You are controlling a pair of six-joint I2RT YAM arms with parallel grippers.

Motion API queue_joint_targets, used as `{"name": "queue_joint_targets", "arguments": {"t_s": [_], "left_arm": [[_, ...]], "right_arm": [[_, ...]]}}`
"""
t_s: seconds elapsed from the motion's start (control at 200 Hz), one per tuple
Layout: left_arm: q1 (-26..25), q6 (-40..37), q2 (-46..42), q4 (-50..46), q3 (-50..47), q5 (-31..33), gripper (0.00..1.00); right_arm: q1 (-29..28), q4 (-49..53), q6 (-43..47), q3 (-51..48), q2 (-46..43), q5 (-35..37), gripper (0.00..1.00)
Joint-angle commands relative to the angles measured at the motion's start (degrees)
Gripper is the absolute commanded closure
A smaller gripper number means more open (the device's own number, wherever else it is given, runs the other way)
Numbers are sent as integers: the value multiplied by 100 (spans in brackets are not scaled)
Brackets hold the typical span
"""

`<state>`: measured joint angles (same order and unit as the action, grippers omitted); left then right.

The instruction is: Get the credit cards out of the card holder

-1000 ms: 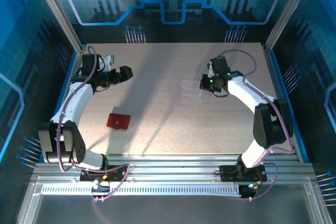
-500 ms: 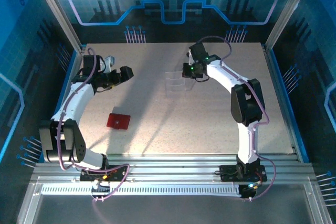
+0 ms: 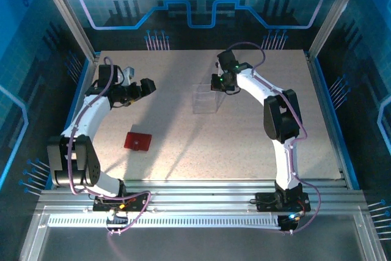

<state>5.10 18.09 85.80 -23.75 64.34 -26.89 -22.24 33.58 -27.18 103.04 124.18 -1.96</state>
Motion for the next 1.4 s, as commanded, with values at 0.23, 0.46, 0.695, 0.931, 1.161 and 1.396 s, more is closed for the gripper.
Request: {"name": "queue_joint_targets", "arguments": {"t_s": [0.23,0.46,0.695,0.931,1.161,1.396], "left_arm": [[43,-31,156,-191,149,-84,1],[43,-52,161,-284,143,13,1],[43,-79,123,-365,136,117,1],[43,-68,62,-481,131,244,1],[11,-4,-143,-777,-45,578,1],[-84,294,-424,-1059,-513,1285,1]], "right_arm": [[-132,-116,-244,-350,-175,227,95],[-131,-89,-275,-390,-278,362,93],[-123,-150,-305,-444,-333,485,92],[-108,-168,-328,-458,-390,545,88],[-87,-205,-376,-521,-541,511,76],[-87,-238,-395,-543,-880,329,59]]}}
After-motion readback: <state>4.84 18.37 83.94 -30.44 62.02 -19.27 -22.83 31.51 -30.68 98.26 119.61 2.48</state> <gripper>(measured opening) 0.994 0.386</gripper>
